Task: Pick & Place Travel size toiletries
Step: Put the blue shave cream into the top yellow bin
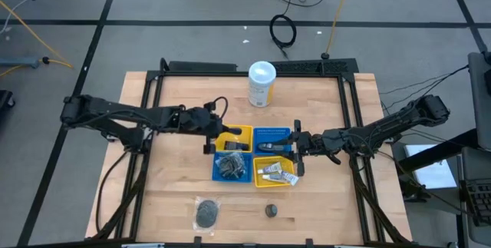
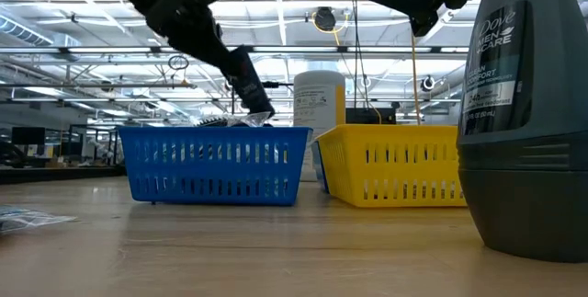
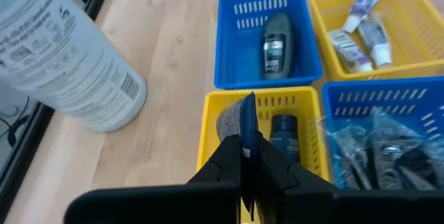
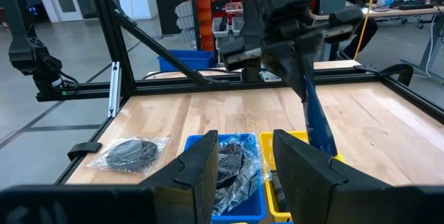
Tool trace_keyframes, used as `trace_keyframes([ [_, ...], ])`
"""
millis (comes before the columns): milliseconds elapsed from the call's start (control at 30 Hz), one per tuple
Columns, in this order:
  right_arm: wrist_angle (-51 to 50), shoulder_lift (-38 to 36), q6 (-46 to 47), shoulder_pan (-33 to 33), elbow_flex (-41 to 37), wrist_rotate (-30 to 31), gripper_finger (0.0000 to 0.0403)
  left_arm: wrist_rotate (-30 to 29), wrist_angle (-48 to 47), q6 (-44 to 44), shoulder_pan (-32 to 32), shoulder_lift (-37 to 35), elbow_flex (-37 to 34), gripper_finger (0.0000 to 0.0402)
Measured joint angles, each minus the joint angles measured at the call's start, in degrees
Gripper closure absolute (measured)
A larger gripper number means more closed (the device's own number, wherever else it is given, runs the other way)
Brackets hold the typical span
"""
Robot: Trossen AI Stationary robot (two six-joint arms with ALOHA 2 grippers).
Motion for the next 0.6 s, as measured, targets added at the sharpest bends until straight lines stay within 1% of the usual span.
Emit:
trace_keyframes([
  [167, 0.0, 0.0, 0.0, 0.0, 0.0, 0.0, 0.0273, 0.0, 1.2, -0.1, 0.8, 0.0, -1.9, 0.0399],
  [300, 0.0, 0.0, 0.0, 0.0, 0.0, 0.0, 0.0273, 0.0, 1.6, -0.6, 0.8, 0.0, -2.0, 0.0384],
  [433, 0.0, 0.0, 0.0, 0.0, 0.0, 0.0, 0.0273, 0.0, 2.7, -3.4, 0.8, 0.0, -2.0, 0.037],
  [600, 0.0, 0.0, 0.0, 0.0, 0.0, 0.0, 0.0273, 0.0, 3.7, -4.6, 0.8, 0.0, -2.0, 0.0365],
])
